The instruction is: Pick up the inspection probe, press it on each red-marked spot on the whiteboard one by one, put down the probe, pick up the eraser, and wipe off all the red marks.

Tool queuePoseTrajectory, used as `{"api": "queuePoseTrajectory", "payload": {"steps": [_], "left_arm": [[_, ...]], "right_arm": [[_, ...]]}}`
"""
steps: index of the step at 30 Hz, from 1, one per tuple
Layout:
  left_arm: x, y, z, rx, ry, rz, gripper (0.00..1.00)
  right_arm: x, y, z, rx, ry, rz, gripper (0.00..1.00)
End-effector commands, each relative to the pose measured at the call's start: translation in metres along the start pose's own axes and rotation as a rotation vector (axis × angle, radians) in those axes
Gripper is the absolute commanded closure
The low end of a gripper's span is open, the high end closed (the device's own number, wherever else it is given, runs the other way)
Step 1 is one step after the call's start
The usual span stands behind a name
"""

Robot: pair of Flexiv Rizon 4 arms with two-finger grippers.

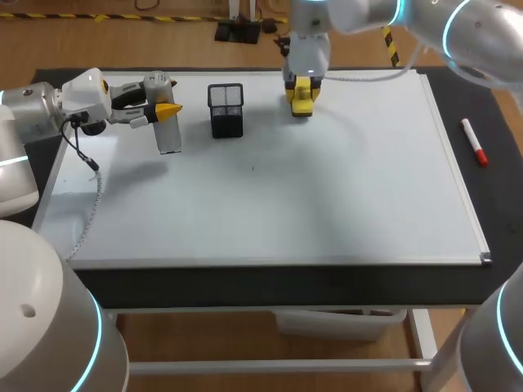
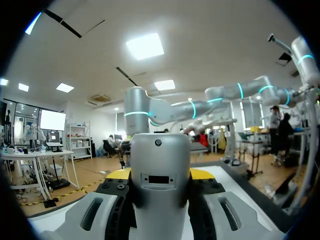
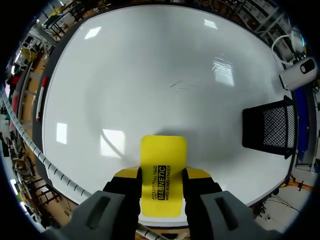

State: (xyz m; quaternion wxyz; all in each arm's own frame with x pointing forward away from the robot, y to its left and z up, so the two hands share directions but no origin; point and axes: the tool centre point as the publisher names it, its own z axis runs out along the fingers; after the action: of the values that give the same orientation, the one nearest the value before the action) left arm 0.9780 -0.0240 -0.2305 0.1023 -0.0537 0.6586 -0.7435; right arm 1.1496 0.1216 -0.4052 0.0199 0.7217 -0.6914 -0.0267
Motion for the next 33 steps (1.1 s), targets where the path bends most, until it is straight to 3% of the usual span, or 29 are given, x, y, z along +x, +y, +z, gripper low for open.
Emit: {"api": "queuePoseTrajectory", "payload": {"steps": [1, 33], "left_arm": [[0.000, -0.001, 0.000, 0.000, -0.001, 0.001, 1.00], [0.000, -0.001, 0.000, 0.000, -0.001, 0.001, 1.00]], "right_arm": [[-0.004, -0.007, 0.002, -0.028, 0.013, -0.003, 1.00], [-0.006, -0.010, 0.014, -0.034, 0.024, 0.017, 1.00]]}}
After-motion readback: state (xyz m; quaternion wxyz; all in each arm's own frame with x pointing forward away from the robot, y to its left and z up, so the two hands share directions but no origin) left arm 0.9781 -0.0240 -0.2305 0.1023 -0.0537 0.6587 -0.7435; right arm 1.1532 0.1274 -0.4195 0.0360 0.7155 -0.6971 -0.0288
